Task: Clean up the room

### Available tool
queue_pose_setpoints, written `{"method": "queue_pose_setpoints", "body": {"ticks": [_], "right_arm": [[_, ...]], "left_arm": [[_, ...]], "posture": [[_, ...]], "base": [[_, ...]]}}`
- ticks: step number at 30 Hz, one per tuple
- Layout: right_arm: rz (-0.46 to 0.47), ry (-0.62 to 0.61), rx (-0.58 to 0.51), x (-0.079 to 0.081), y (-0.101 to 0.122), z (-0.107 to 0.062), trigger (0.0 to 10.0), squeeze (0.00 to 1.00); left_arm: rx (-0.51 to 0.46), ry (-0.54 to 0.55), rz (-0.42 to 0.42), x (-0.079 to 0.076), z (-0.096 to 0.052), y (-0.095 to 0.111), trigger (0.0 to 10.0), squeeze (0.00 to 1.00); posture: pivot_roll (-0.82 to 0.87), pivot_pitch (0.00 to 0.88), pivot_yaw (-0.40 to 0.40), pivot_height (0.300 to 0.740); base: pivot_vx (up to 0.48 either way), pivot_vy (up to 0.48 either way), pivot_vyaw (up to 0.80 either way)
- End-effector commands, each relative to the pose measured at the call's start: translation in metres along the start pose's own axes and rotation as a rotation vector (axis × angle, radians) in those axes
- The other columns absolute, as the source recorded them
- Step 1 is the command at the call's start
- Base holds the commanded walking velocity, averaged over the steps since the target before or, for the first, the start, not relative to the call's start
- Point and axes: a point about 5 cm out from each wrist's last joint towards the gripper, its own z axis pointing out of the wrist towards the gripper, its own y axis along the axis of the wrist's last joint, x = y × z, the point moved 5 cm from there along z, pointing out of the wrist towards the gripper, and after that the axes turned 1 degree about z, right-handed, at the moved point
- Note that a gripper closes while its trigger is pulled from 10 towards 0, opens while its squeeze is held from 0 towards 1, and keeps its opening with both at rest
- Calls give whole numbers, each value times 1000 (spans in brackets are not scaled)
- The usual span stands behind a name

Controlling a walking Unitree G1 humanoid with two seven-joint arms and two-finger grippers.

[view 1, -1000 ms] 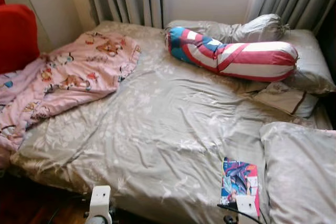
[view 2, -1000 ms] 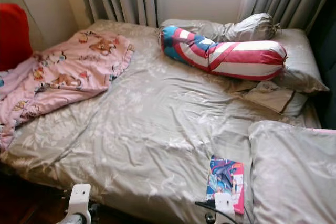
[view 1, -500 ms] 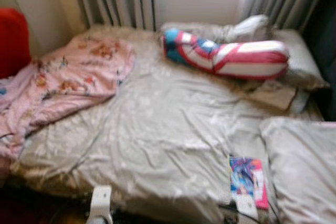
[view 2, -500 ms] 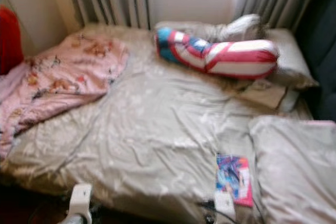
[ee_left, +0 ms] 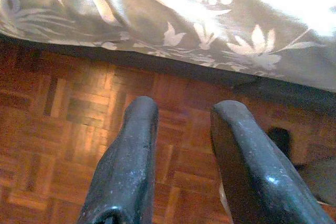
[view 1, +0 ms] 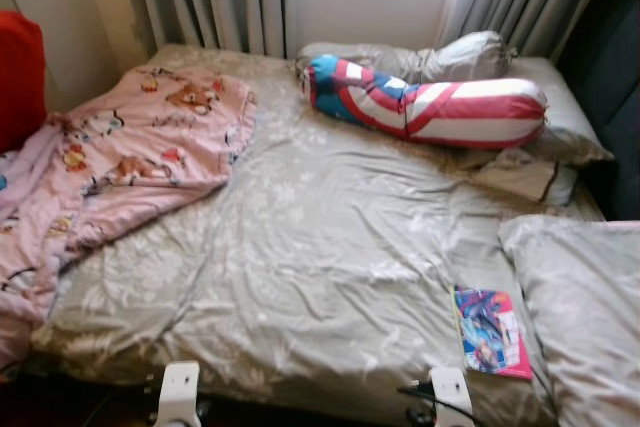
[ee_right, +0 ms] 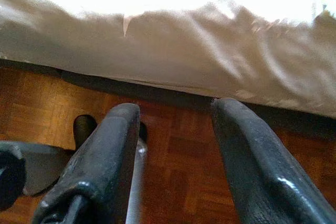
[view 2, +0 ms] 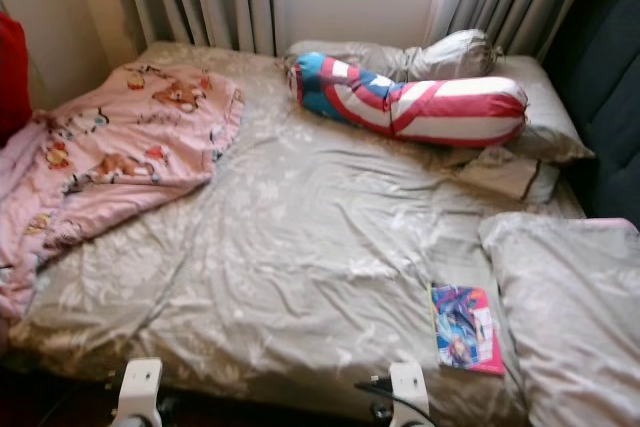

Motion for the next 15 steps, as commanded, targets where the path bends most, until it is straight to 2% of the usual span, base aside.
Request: {"method": "queue_pose_setpoints", "body": {"ticks": [1,15], "right_arm": [[2,1,13,0,-5,-1,10000,0],[-11,9,7,0,-4,-1,10000,0]], "left_arm": [[19,-5,6,-1,-1,-7,10000,0],[20,-9,10,0,-1,-7,10000,0]], "posture": [[-100,28,-47,740],[-102,9,-45,740]], "base": [[0,450,0],[0,448,0]]}}
